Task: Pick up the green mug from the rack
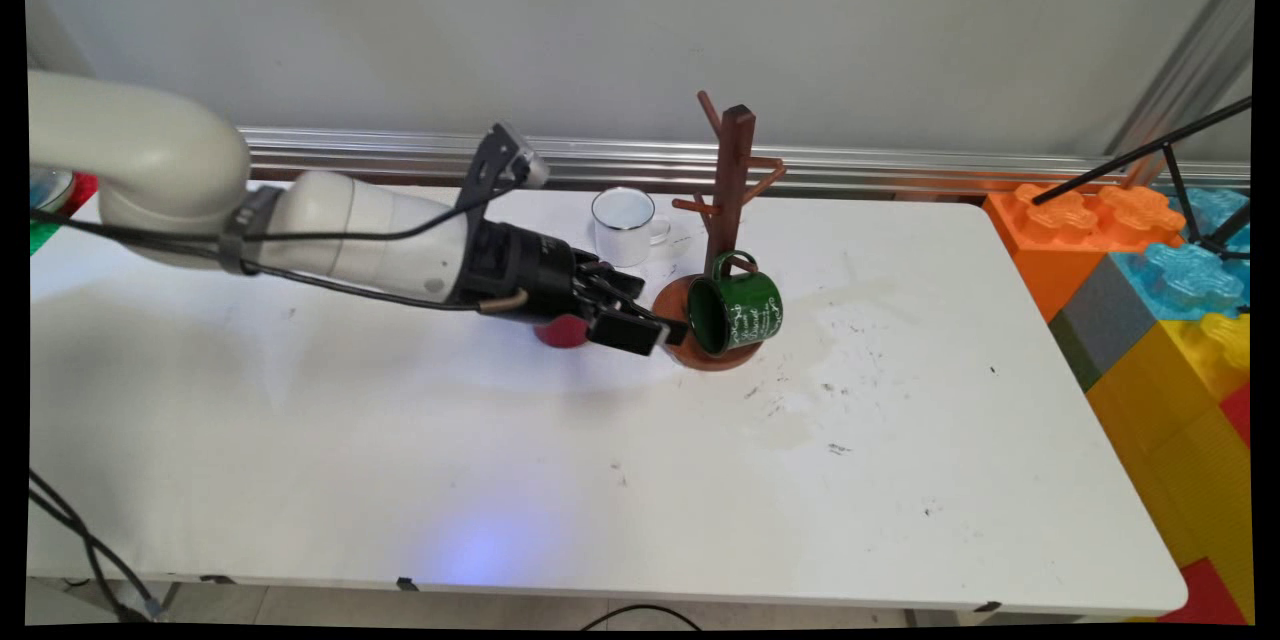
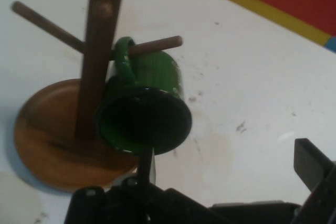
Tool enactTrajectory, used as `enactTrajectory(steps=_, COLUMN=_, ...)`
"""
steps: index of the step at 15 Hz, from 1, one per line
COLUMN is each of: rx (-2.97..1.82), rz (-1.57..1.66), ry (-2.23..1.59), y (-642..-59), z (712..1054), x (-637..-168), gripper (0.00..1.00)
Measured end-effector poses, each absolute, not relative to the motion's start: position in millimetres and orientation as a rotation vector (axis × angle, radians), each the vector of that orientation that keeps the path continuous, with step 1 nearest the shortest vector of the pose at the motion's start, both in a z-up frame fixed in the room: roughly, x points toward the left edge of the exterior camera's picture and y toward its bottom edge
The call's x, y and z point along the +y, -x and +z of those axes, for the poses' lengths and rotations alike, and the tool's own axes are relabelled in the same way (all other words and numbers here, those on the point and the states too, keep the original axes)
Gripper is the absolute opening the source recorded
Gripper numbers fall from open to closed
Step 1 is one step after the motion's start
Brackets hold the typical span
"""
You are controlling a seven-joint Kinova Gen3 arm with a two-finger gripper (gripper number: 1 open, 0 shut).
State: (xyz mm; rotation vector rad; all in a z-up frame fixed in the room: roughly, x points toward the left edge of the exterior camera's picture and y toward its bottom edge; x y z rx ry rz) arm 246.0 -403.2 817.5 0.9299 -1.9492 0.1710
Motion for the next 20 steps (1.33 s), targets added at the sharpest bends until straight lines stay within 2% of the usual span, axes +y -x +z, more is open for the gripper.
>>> enactTrajectory(steps=11, rx=-1.83, rz=0.146, ry=-0.944, y=-209, z=757, x=-405, gripper=1.0)
enactTrajectory(steps=20, rx=-1.801, rz=0.17, ry=-0.947, y=-188, z=727, x=-427, gripper=1.0)
